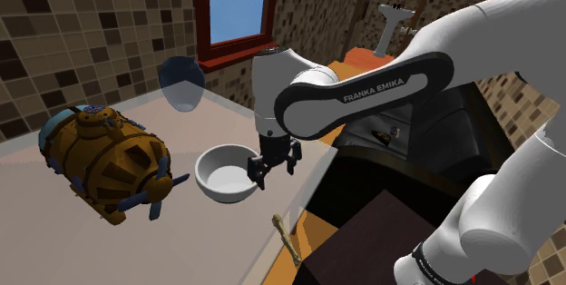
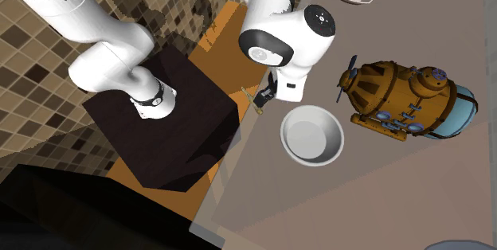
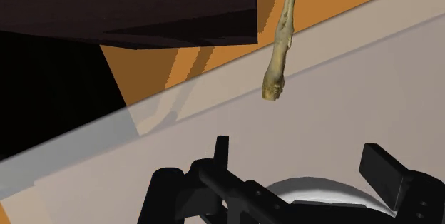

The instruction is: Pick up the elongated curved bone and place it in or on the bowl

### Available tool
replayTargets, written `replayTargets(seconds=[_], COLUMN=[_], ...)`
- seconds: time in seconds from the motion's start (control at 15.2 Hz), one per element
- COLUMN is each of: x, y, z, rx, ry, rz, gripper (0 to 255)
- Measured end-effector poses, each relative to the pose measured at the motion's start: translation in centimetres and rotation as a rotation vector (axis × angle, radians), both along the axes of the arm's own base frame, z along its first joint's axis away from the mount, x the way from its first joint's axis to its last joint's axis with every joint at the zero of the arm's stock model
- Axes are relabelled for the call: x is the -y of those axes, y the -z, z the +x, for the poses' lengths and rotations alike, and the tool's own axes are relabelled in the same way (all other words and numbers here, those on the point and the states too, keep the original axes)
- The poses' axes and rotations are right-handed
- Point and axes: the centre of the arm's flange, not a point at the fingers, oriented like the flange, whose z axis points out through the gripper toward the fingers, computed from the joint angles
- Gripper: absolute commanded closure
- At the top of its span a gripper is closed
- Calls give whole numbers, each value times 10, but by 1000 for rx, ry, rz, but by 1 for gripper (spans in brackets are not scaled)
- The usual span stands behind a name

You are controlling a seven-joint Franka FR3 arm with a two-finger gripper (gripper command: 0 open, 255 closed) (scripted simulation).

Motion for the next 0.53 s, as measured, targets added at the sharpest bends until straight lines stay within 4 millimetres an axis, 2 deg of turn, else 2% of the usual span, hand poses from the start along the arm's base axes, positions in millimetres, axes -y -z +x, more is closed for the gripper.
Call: replayTargets(seconds=[0.26,0.53], x=[0,1], y=[24,29], z=[-3,-4], rx=[0,0], ry=[0,1], rz=[0,0], gripper=[0,0])
